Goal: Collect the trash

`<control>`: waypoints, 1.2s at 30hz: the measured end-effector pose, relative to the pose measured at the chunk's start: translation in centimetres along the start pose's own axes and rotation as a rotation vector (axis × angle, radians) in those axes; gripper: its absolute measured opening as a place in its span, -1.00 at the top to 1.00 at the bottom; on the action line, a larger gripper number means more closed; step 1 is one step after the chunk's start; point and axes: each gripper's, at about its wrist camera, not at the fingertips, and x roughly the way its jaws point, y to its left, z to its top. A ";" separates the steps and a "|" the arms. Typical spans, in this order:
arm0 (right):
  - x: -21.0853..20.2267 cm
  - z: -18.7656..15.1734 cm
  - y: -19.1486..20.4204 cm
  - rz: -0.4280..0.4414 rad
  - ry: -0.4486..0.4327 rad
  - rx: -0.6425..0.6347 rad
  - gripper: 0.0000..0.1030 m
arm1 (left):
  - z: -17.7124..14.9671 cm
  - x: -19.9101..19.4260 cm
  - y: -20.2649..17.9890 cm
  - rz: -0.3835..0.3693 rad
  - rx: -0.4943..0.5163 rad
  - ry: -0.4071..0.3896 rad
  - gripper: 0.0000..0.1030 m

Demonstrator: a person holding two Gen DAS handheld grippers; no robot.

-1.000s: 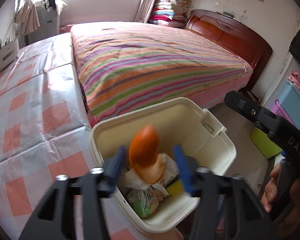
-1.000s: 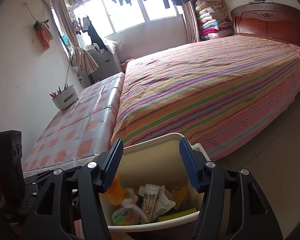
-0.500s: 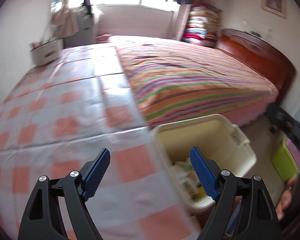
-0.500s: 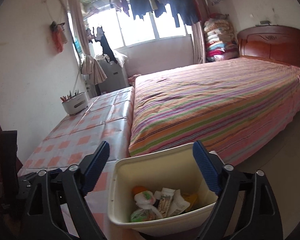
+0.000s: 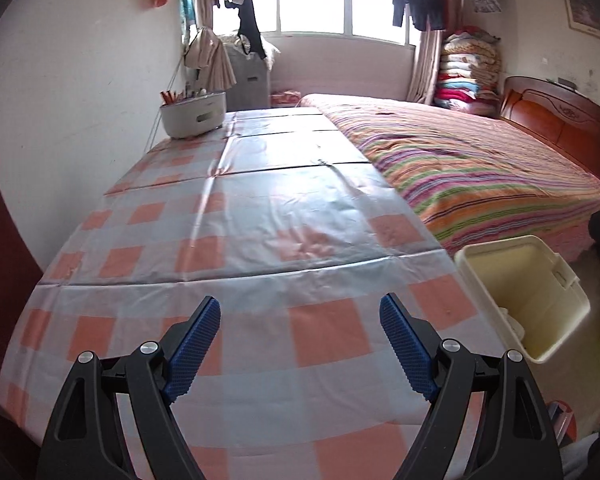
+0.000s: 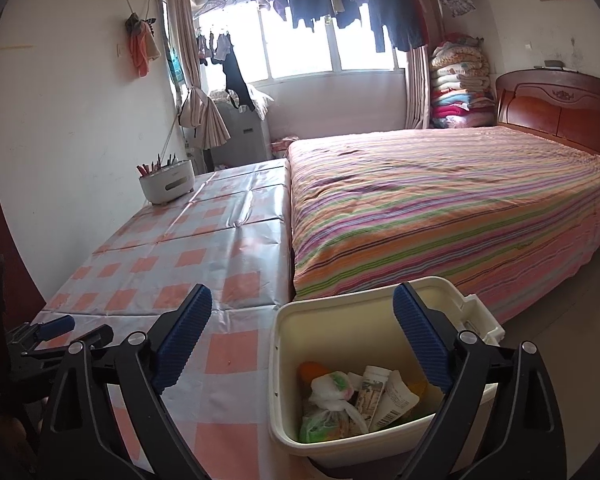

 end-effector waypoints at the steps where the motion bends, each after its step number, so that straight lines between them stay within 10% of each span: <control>1: 0.3 -0.1 0.3 -0.003 0.001 -0.004 -0.76 | 0.0 0.1 0.4 -0.005 -0.009 0.006 -0.55; 36: 3.0 -0.9 0.8 -0.022 0.011 0.022 -0.82 | -1.1 2.3 1.9 -0.045 -0.037 0.025 -0.55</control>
